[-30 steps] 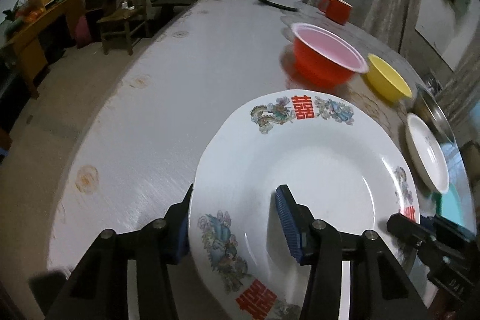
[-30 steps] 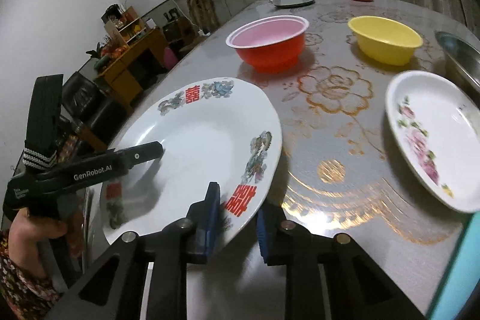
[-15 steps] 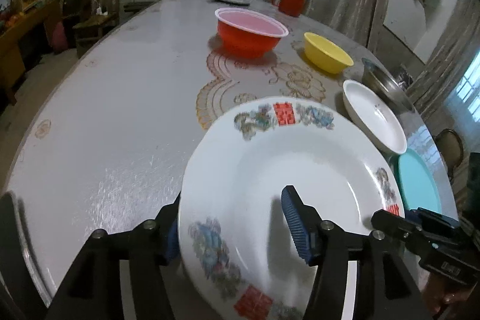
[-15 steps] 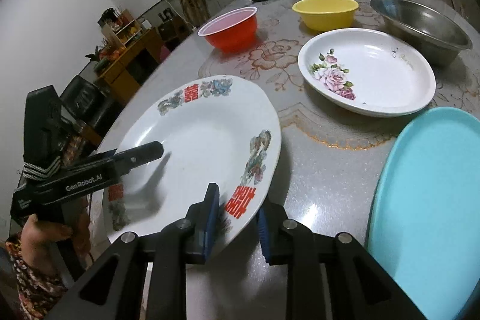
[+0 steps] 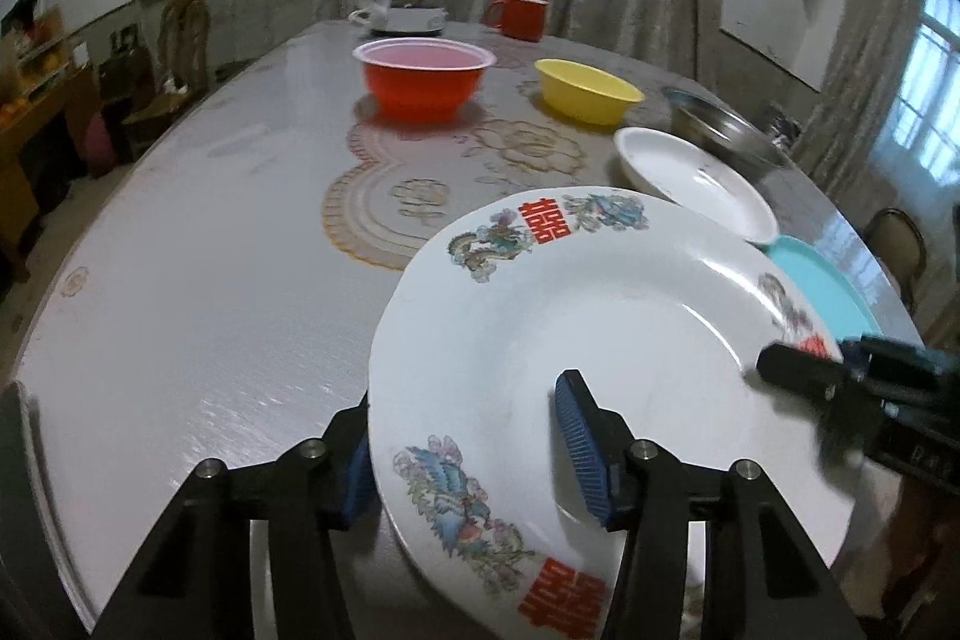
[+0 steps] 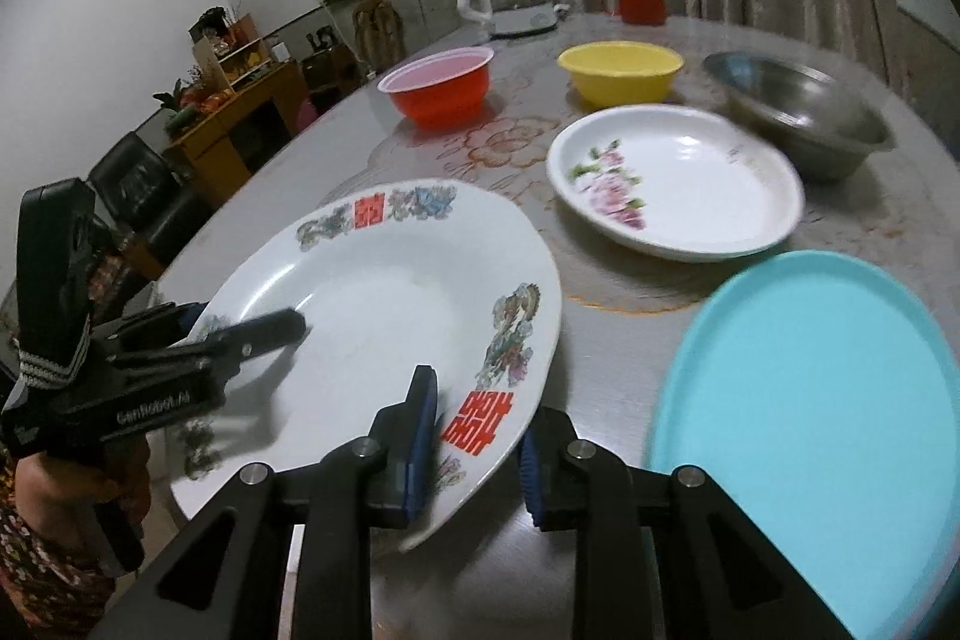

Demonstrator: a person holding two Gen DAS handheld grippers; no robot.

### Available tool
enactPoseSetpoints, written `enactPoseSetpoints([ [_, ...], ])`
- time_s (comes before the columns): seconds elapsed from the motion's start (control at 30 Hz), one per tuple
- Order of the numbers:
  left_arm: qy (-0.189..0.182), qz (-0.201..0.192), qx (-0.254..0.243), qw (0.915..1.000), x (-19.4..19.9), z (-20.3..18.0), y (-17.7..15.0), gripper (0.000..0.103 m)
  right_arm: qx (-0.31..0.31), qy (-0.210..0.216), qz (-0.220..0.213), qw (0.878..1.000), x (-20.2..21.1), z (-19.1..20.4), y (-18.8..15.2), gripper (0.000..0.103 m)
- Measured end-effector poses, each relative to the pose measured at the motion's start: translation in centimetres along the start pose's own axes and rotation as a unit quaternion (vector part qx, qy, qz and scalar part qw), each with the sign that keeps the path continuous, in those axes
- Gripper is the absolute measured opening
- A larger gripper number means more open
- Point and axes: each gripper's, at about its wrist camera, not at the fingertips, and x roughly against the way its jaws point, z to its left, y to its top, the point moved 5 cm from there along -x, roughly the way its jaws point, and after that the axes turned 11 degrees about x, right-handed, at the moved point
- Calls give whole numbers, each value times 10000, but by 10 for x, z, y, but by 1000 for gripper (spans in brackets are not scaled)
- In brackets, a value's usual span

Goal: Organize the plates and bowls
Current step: 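Lift the large white plate with both grippers and carry it over the teal plate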

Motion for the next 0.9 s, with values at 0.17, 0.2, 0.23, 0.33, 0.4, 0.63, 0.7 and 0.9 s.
enactPoseSetpoints([
  [0.17,-451,-53,401,9982,2,-7,-4,54,144,-111,-73,9998,18,-5,-10,24],
  [0.2,-455,-62,392,9982,3,-10,-6,54,159,-157,-79,9997,21,-5,-14,24],
  [0.23,-429,-76,338,9985,3,-13,-8,54,182,-195,-94,9996,23,-5,-16,24],
  [0.33,-361,-145,134,9992,7,-23,-18,54,261,-313,-177,9990,32,-3,-21,24],
  [0.4,-446,-168,105,9988,8,-28,-22,53,304,-370,-242,9986,39,-5,-25,24],
  [0.63,-691,-197,39,9974,10,-54,-35,52,409,-562,-431,9966,62,-18,-37,24],
  [0.7,-766,-198,14,9969,10,-64,-37,52,418,-630,-485,9960,70,-21,-38,24],
  [0.9,-1063,-262,75,9940,17,-93,-30,52,266,-657,-602,9957,92,-37,-46,24],
])
